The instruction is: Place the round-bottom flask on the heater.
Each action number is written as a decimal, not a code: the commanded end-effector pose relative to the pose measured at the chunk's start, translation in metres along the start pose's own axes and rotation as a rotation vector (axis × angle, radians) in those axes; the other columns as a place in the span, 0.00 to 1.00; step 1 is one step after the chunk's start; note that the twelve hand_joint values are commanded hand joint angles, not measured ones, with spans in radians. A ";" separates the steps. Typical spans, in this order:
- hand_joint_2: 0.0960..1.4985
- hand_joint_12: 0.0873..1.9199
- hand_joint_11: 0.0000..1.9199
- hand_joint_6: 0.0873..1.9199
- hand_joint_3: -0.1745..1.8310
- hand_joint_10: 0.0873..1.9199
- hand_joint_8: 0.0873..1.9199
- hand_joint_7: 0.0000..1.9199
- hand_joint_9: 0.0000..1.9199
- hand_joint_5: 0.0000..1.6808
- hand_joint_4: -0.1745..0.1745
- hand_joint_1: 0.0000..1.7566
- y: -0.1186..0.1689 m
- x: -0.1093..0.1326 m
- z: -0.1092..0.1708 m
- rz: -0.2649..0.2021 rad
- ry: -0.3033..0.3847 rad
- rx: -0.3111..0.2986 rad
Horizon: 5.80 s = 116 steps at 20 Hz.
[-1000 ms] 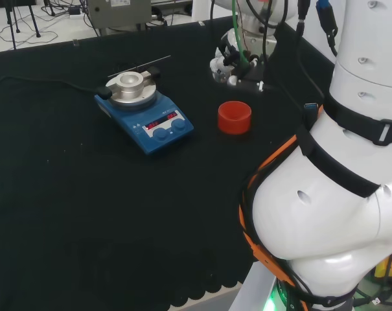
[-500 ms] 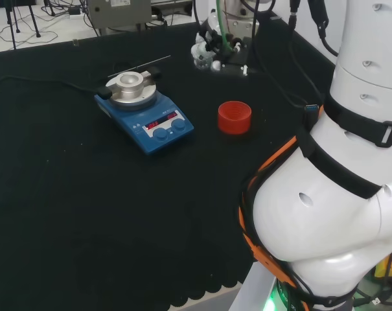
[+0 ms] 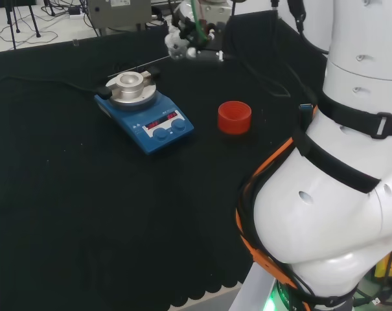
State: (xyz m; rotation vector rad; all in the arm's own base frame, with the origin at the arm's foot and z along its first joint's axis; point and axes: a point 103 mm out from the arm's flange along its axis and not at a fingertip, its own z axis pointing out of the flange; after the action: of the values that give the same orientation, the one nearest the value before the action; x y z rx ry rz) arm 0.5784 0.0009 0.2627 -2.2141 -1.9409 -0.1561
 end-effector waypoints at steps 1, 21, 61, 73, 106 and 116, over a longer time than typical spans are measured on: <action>0.72 0.65 0.16 0.38 0.00 0.24 0.26 0.29 0.37 0.69 1.00 0.62 0.023 0.050 0.017 -0.068 -0.012 0.060; 0.72 0.65 0.16 0.37 0.00 0.24 0.26 0.29 0.37 0.69 1.00 0.62 0.046 0.084 0.057 -0.098 -0.004 0.139; 0.72 0.65 0.16 0.37 0.00 0.24 0.25 0.29 0.37 0.69 1.00 0.62 0.054 0.091 0.091 -0.107 -0.021 0.184; 0.64 0.67 0.12 0.43 0.00 0.27 0.29 0.22 0.32 0.39 0.38 0.54 0.053 0.088 0.092 -0.127 0.026 0.197; 0.59 0.69 0.00 0.00 0.00 0.37 0.29 0.00 0.13 0.12 0.45 0.48 0.045 0.077 0.087 -0.097 0.005 0.284; 0.59 0.69 0.00 0.00 0.00 0.38 0.30 0.00 0.13 0.12 0.45 0.47 0.023 0.064 0.053 -0.082 0.016 0.237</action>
State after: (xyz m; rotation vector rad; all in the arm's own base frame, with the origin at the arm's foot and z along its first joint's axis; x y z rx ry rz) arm 0.6188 0.0808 0.2073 -1.9539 -1.9311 0.0760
